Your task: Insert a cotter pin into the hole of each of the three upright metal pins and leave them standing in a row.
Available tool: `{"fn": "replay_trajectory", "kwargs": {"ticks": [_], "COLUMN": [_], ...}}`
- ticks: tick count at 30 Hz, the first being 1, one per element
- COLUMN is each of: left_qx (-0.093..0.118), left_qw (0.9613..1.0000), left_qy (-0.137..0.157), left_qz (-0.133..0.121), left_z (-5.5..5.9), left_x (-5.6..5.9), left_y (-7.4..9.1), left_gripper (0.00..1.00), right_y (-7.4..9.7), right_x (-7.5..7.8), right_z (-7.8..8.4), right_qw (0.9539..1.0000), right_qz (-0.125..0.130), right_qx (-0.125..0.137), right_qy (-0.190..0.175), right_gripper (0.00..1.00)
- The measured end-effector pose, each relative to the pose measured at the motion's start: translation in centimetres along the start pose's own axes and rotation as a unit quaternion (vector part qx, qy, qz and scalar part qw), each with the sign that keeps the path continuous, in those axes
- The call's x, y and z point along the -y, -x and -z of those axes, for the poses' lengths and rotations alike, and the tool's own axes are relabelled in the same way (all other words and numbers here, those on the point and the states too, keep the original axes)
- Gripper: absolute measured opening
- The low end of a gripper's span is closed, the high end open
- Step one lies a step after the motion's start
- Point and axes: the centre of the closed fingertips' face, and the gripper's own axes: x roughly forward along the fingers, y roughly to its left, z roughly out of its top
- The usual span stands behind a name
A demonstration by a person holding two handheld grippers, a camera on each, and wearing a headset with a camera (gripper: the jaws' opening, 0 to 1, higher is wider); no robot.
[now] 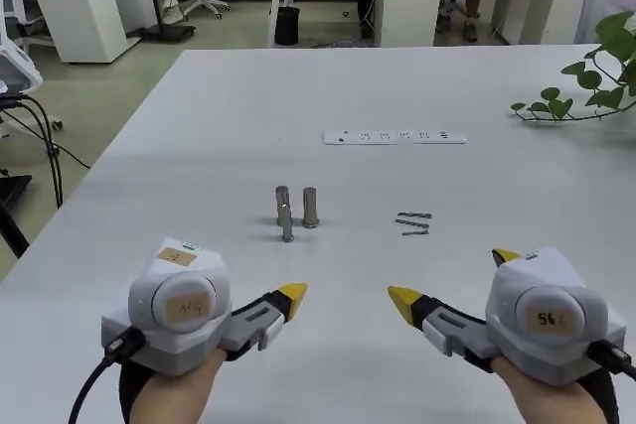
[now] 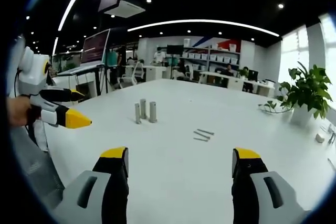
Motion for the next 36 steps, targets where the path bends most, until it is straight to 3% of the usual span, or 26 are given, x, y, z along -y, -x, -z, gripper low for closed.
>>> {"fn": "replay_trajectory", "kwargs": {"ticks": [12,15,23,29,36], "left_qx": [-0.002,0.011,-0.002,-0.004,-0.027], "left_qw": [1.0000,0.9996,0.9994,0.9990,0.9976], "left_qy": [0.004,0.018,0.021,0.021,0.009], "left_qz": [0.008,0.019,0.027,0.040,0.064], "left_z": [-0.2,-0.9,-0.9,-1.5,-0.5], "left_x": [0.1,0.6,0.2,-0.3,-0.5], "left_y": [-0.1,-0.2,-1.3,-3.3,-6.0], "left_gripper": [0.77,0.75,0.69,0.60,0.48], "right_y": [0.2,0.4,0.4,0.4,0.0], "right_x": [0.6,0.6,0.1,0.4,0.6], "right_z": [-0.7,-1.0,-2.1,-3.0,-2.6], "right_qw": [1.0000,0.9999,0.9995,0.9985,0.9968], "right_qz": [0.004,0.002,-0.023,-0.042,-0.058], "right_qx": [0.006,0.008,-0.004,-0.012,-0.029], "right_qy": [-0.005,-0.014,-0.023,-0.032,-0.047], "right_gripper": [0.78,0.78,0.76,0.72,0.68]}}
